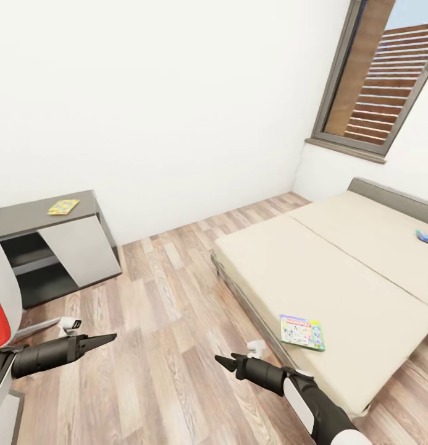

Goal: Put all the toys in the child's room - the three board games (two on the bed and one on the table), the two jigsaw puzzles on the table, and the tennis ball on the table - inside the toy box on the table in the child's room.

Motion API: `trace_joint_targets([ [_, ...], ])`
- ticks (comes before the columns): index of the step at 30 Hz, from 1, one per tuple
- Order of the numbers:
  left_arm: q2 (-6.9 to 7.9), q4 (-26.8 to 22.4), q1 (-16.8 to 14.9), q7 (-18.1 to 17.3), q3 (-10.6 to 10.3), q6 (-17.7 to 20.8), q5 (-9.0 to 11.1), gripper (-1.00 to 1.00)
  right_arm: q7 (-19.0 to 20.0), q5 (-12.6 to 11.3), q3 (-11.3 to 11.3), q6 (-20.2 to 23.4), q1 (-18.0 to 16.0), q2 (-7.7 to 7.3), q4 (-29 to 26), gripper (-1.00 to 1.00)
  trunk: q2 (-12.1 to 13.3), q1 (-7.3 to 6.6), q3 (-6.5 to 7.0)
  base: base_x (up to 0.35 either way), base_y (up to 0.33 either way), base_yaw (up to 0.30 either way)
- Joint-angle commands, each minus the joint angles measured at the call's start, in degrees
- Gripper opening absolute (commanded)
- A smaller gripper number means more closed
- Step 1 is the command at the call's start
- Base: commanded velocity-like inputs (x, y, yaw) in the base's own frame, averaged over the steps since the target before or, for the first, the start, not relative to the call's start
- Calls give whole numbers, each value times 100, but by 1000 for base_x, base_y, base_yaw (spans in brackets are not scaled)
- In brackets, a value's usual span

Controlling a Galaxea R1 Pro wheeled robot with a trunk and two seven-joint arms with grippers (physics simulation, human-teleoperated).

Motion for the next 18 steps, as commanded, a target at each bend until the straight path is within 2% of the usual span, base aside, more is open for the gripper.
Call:
trace_joint_targets([
  [1, 2, 1, -2, -21, 0, 61, 2, 100, 3, -58, 7, 58, -6, 0, -2, 100, -10, 4, -6, 117, 281, -251],
  [9, 2, 1, -2, -21, 0, 61, 2, 100, 3, -63, 7, 58, -3, 2, -2, 100, -10, 4, 31, 161, 259, -251],
  [18, 2, -1, -2, -21, 0, 61, 2, 100, 3, -63, 5, 58, -7, 2, -2, 100, -10, 4, 73, 231, 213, -251],
])
